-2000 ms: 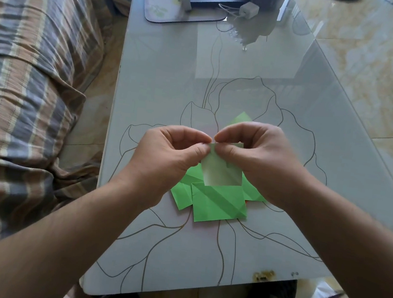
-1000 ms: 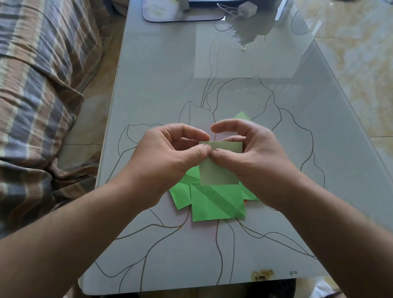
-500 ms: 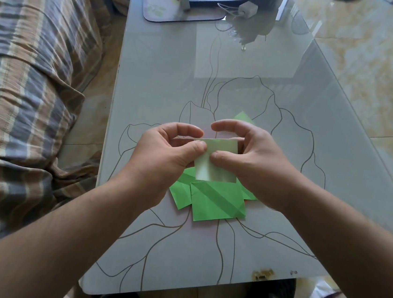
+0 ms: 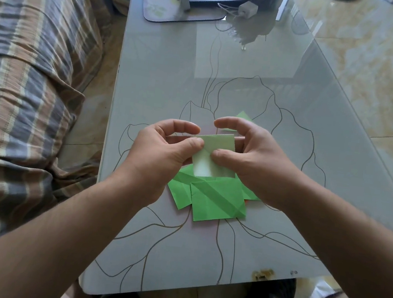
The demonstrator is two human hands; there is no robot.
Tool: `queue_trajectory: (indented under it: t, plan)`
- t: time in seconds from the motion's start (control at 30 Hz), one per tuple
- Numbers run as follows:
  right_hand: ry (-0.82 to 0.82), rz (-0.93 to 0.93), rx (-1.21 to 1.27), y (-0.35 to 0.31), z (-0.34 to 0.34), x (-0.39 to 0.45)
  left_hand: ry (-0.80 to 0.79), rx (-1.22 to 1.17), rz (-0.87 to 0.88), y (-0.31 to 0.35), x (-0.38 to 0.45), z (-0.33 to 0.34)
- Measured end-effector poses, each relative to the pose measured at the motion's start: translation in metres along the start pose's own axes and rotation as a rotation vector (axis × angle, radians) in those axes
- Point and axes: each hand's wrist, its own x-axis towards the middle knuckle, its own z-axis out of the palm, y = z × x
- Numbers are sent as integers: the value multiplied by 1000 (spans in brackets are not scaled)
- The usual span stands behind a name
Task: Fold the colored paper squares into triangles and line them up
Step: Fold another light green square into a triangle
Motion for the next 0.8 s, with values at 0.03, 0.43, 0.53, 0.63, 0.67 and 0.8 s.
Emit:
queue_trajectory:
  t: [0.03,0.43,0.53,0.63,0.67,0.8]
  plan:
    - [3,1,-14,0,0,0,1,-4,0,0,0,0]
    - [25,59,-9,1,0,1,-8,-1,-18,1,0,0]
    - [18,56,-26,2,0,0,-13,-1,-18,1,0,0]
    - [20,34,-61,3,1,0,-23,4,-12,0,0,1]
    - [22,35,-65,2,1,0,-26,9,-12,1,-1,1]
    - [20,59,-36,3,0,2,-22,19,-20,-1,1,0]
